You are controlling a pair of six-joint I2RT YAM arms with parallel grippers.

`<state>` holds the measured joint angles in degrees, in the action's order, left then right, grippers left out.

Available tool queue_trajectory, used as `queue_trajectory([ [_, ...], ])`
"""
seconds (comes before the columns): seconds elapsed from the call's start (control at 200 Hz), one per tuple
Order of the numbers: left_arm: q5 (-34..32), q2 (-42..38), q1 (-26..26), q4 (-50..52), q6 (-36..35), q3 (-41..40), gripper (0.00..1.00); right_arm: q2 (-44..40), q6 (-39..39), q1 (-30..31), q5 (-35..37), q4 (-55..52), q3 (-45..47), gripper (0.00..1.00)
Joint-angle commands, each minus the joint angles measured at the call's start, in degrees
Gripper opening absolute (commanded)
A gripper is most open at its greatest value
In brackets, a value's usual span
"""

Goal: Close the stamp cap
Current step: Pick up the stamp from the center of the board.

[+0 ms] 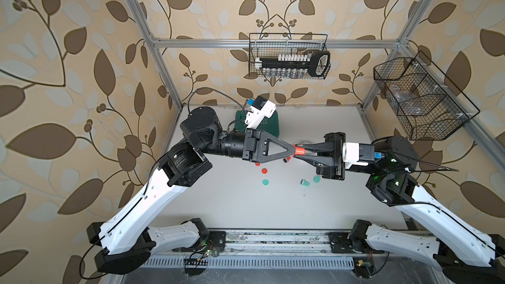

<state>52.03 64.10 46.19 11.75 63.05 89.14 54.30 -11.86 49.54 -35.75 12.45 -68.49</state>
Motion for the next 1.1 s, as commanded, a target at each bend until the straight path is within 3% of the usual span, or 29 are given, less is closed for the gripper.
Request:
queue_trajectory([
  [0.0, -2.23, -0.7, 0.34, -1.61, -1.15, 0.14, 0.14, 0.19, -0.41, 0.9, 0.28, -2.42, -1.64, 0.01],
  [0.18, -12.71, -2.26, 0.3, 12.53, -9.88, 3.23, 0.37, -1.24, -0.21, 1.0, 4.17, -4.23, -0.97, 0.0],
  [0.34, -23.84, -4.0, 0.22, 23.81, -16.38, 6.07, 0.51, -3.76, 0.08, 1.02, 9.6, -9.05, 0.61, 0.0],
  [0.625, -43.7, -5.66, 0.21, 39.52, -23.42, 6.07, 0.54, -5.89, 3.55, 1.01, 23.51, -23.66, 0.29, 0.0],
  [0.785, -52.23, -5.75, 0.17, 43.85, -26.33, 1.56, 0.55, -2.81, 8.32, 0.98, 29.67, -32.33, -1.34, 0.0],
  [1.095, -55.4, 3.09, -0.49, 46.6, -28.92, -8.42, 0.52, 5.42, 18.87, 0.5, 46.97, -46.09, -5.06, 0.0],
])
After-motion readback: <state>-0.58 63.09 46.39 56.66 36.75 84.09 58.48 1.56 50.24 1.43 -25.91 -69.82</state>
